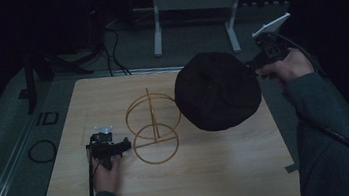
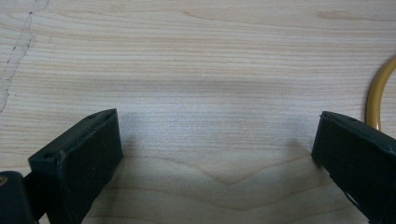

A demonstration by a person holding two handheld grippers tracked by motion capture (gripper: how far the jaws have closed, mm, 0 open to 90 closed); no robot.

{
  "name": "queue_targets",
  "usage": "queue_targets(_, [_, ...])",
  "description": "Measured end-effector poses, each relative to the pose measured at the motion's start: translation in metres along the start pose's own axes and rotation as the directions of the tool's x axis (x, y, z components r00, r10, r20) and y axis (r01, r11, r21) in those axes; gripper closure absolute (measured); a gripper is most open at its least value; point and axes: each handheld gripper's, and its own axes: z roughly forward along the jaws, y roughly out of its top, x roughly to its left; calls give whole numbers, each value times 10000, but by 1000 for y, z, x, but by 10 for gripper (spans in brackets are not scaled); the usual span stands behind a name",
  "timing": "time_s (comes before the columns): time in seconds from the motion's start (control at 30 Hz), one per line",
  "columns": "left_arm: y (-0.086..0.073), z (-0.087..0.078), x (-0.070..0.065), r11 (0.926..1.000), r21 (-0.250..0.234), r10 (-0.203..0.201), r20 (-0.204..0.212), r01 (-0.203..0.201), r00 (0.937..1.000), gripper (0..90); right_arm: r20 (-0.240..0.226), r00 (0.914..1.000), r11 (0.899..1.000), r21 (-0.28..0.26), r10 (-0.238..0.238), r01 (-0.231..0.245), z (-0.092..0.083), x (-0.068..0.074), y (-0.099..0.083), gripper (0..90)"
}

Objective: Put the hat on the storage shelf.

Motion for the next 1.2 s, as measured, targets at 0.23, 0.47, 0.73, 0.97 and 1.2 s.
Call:
queue_targets(0.23, [0,0,0,10000,-1,1,-2,-1,10000,12,-158,9999,10000,-89,-18,16,0,5,3,781])
queue_targets(0.47, [0,0,0,10000,0,0,-2,0,10000,12,-323,9995,10000,-76,-60,57,6,13,7,782])
queue_targets(0.73, [0,0,0,10000,0,-1,1,1,10000,12,-391,9988,9996,-40,-290,289,8,27,13,781])
queue_targets(0.97, [0,0,0,10000,5,18,12,-18,10000,12,-425,9981,9990,-22,-438,438,10,37,17,781])
queue_targets(1.2, [0,0,0,10000,16,33,29,-33,10000,12,-484,9976,9988,-38,-488,487,12,45,20,781])
